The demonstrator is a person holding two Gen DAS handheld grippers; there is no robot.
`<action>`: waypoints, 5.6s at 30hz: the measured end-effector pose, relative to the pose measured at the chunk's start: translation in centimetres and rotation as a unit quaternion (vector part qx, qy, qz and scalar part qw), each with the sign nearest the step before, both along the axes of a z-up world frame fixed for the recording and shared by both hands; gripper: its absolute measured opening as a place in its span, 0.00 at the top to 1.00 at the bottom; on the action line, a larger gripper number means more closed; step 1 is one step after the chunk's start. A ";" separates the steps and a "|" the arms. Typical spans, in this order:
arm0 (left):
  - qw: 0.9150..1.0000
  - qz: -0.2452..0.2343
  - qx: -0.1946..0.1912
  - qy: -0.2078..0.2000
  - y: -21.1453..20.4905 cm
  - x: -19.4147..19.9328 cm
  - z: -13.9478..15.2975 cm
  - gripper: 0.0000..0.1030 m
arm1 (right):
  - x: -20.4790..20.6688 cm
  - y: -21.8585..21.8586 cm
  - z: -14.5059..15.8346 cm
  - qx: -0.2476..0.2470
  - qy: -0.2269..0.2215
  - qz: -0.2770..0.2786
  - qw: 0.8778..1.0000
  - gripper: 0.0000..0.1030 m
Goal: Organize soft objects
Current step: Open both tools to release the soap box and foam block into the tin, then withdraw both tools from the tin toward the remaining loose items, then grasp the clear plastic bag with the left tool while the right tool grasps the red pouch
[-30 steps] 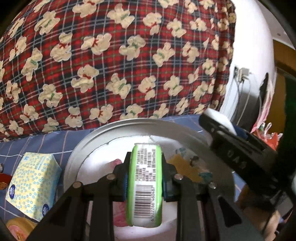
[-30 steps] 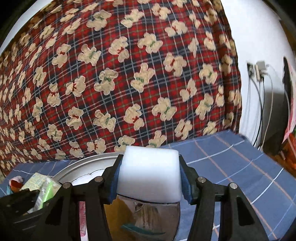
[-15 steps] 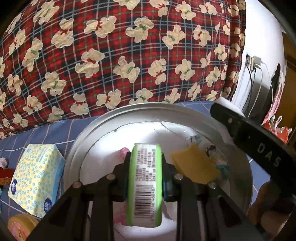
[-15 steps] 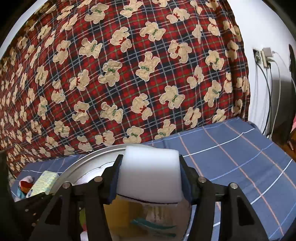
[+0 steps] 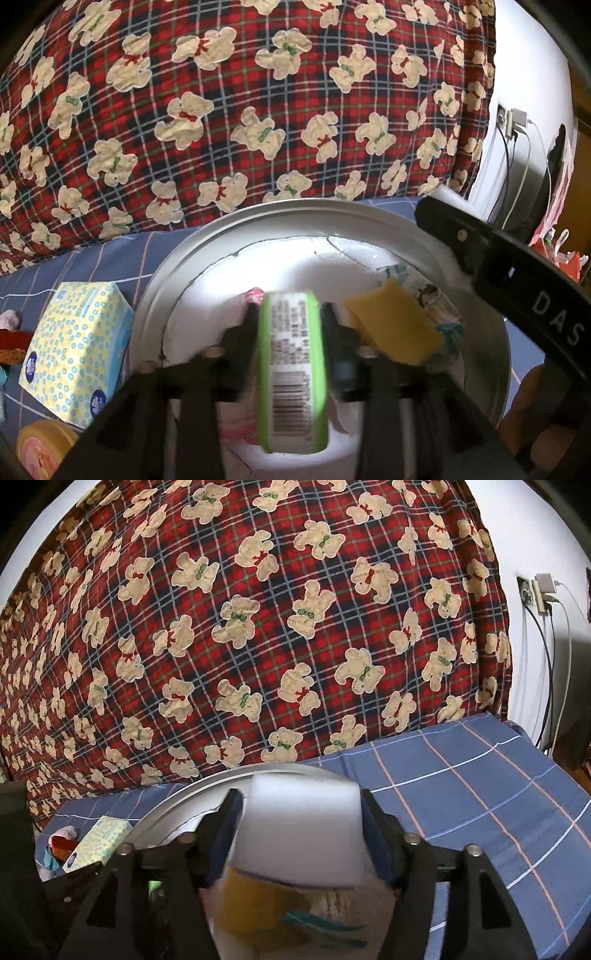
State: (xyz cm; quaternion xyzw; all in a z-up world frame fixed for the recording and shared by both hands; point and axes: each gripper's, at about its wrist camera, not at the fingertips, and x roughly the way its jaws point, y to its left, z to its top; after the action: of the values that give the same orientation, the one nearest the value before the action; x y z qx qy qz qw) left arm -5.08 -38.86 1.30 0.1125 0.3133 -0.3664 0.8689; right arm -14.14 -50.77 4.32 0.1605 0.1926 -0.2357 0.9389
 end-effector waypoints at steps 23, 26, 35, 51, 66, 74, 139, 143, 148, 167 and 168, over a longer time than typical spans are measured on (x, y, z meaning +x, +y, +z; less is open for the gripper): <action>0.997 0.031 -0.043 -0.064 3.6 -2.3 1.0 0.00 | -4.9 -0.2 1.3 -0.008 -0.126 -0.049 0.991 0.15; 0.994 0.045 -0.047 -0.085 4.4 -2.6 1.2 0.00 | -4.8 0.9 1.0 -0.037 -0.113 -0.054 0.991 0.15; 0.987 0.075 -0.063 -0.128 6.9 -3.2 1.3 0.00 | -5.3 3.3 0.8 -0.098 -0.103 -0.094 0.985 0.15; 0.981 0.072 -0.069 -0.167 8.9 -5.0 1.1 0.00 | -6.8 6.7 0.3 -0.128 -0.087 -0.108 0.982 0.15; 0.983 0.057 -0.083 -0.154 12.4 -6.6 1.0 0.00 | -8.8 10.1 0.4 -0.124 -0.105 -0.107 0.981 0.15; 0.982 0.068 -0.085 -0.154 14.6 -6.3 1.0 0.00 | -9.5 12.0 0.6 -0.137 -0.120 -0.113 0.977 0.15; 0.958 0.282 0.015 -0.043 39.9 14.0 -2.3 0.00 | 12.3 35.6 -1.4 -0.087 -0.061 0.055 0.993 0.15; 0.971 0.236 0.034 0.000 38.1 14.4 -3.3 0.00 | 11.6 34.8 -1.5 -0.069 -0.072 0.052 0.994 0.15; 0.975 0.211 0.065 0.021 35.8 14.7 -4.2 0.03 | 12.0 34.5 -1.8 -0.056 -0.058 0.056 0.995 0.15; 0.980 0.189 -0.050 0.049 39.2 15.1 -3.4 0.60 | 12.2 35.1 -2.0 -0.060 -0.053 0.078 0.994 0.15; 0.978 0.199 -0.052 0.031 39.6 15.0 -2.9 0.60 | 12.2 35.2 -2.0 -0.062 -0.051 0.081 0.993 0.15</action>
State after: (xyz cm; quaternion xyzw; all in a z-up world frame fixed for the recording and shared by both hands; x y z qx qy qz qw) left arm 9.92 0.72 -1.62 -0.0095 0.3370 -0.2049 0.9189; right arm -1.90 -15.54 2.37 0.0980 0.1417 -0.1618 0.9717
